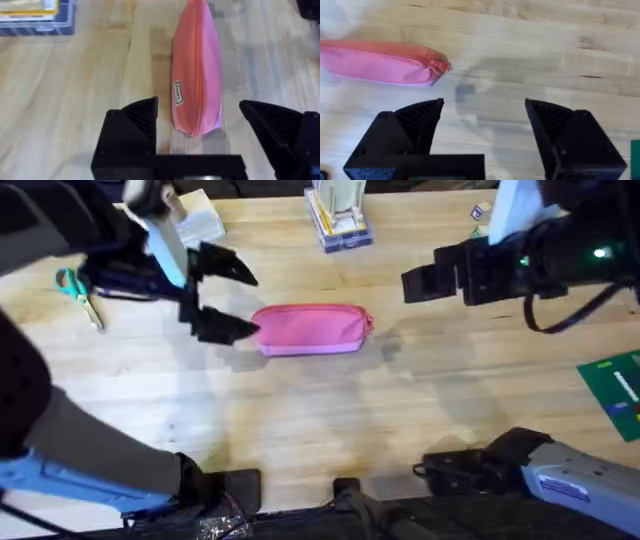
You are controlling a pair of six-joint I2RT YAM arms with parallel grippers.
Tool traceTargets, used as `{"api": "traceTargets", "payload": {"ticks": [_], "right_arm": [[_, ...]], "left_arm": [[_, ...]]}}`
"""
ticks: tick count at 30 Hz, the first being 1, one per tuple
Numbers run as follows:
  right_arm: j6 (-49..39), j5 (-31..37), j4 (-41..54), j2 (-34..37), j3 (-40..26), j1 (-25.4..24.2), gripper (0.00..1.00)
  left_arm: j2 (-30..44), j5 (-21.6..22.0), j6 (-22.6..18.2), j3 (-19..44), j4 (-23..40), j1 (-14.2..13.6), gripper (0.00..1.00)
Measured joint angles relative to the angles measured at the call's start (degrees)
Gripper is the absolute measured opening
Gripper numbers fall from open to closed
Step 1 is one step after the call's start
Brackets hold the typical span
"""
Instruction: Unzip the bag, pick up the pens from the table one at a time and place them inside, then zip the bag closed.
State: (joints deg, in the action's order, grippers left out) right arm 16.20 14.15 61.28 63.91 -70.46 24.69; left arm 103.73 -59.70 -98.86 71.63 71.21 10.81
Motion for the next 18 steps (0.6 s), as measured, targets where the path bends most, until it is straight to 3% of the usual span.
{"api": "traceTargets", "payload": {"ticks": [8, 18], "right_arm": [[-1.7, 0.0, -0.2, -4.7, 0.0, 0.0, 0.997], [-1.9, 0.0, -1.2, -12.0, 0.0, 0.0, 0.997]], "left_arm": [[-8.8, 7.2, 14.7, 8.2, 5.0, 0.3, 0.995], [-22.4, 17.0, 33.5, 11.4, 6.6, 0.3, 0.996]]}}
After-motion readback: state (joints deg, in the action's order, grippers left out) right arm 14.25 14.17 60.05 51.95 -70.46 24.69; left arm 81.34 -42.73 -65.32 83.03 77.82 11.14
